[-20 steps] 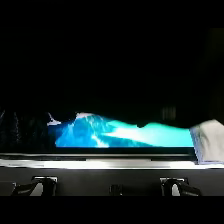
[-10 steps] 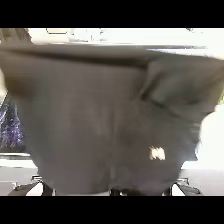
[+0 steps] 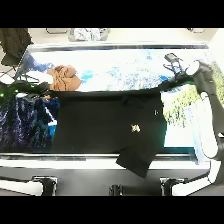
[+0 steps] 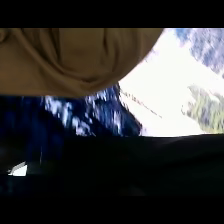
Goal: Fold the shirts.
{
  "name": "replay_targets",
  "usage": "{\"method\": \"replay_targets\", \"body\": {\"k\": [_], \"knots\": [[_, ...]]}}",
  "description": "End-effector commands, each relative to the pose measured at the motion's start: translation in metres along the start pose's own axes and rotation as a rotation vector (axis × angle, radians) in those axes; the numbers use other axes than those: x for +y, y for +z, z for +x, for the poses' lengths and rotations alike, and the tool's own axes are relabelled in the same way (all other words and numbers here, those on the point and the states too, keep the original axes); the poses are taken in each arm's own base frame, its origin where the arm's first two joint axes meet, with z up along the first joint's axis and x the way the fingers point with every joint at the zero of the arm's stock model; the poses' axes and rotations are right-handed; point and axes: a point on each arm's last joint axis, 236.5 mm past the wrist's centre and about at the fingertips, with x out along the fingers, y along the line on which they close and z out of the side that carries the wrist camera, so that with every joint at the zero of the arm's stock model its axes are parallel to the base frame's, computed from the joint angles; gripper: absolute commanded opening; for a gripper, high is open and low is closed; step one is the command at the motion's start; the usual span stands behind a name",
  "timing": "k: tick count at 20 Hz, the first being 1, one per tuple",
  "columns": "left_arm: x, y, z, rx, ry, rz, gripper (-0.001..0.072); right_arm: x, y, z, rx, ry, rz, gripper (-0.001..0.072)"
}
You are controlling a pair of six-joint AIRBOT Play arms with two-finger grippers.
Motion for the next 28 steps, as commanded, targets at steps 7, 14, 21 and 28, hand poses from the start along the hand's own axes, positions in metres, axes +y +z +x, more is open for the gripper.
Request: {"method": "replay_targets", "body": {"k": [7, 14, 21, 28], "knots": [[0.013, -0.030, 0.016, 0.191, -0.079, 0.083, 0.0035, 0.017, -0.055, -0.033, 0.223, 0.109, -0.032, 0.0046], [0.037, -0.113, 0.020, 0.477, -0.054, 0.022, 0.0035, 0.074, -0.155, -0.017, 0.545, 0.249, 0.057, 0.0045], [0.048, -0.125, 0.019, 0.524, -0.017, 0.031, 0.0034, 0.077, -0.171, -0.006, 0.571, 0.227, 0.101, 0.0045], [0.054, -0.112, 0.004, 0.487, 0.021, 0.020, 0.0509, 0.067, -0.167, -0.022, 0.562, 0.193, 0.033, 0.0560]]}}
